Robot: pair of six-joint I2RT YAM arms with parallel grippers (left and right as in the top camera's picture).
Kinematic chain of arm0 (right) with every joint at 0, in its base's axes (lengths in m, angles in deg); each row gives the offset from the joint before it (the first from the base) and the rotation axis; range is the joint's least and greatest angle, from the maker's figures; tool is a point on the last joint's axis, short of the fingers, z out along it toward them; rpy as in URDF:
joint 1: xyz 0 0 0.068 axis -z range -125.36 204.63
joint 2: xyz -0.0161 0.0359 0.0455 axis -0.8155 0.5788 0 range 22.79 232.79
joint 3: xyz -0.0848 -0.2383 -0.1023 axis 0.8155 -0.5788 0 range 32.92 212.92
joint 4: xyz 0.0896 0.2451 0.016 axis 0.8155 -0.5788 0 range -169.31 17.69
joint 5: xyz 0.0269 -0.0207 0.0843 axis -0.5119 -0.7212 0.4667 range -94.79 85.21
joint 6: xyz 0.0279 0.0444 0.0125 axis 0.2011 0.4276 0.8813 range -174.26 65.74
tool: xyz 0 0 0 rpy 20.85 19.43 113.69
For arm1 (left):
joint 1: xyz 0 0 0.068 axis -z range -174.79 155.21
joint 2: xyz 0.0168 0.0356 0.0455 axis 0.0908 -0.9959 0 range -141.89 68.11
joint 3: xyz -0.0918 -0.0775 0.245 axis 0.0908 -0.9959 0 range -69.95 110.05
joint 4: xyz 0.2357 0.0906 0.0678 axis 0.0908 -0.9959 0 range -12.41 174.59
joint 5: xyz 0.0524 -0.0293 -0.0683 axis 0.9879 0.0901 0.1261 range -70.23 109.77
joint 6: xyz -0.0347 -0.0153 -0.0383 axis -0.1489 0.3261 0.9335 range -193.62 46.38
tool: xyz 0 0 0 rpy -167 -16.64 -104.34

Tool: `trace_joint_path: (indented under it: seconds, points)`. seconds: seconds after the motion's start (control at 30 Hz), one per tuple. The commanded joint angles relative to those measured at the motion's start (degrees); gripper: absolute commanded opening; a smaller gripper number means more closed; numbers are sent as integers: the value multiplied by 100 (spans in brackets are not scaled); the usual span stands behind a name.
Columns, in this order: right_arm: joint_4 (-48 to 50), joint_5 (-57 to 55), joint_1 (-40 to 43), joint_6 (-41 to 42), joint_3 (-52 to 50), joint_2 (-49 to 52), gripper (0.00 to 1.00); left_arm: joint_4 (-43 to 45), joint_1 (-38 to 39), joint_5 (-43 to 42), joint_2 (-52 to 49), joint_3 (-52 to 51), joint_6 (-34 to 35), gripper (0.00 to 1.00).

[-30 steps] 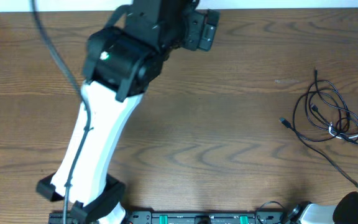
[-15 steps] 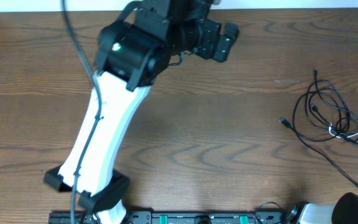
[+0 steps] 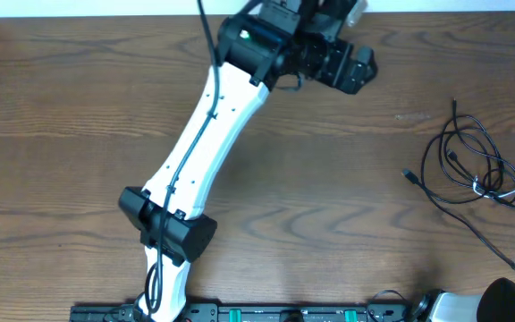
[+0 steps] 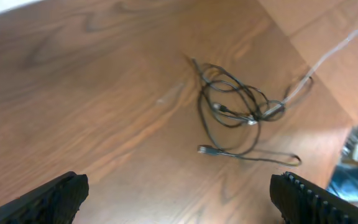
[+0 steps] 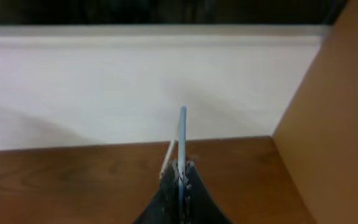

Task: Untangle cables

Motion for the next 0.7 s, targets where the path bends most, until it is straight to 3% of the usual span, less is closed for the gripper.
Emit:
trace_joint_path:
  seconds: [0.0, 0.2, 0.33, 0.67]
  points:
    - [221, 483, -133, 326, 223, -118, 1, 111, 354, -431, -391, 46, 7, 98]
    - [247, 557, -249, 448, 514, -118, 1, 352, 756, -442, -804, 46, 44, 98]
    - [229, 555, -345, 448, 560, -118, 1, 603, 896, -1145, -1222, 46, 210, 87]
    - [164, 603, -391, 358, 560, -118, 1, 1008, 1600, -1460, -1989, 46, 605, 88]
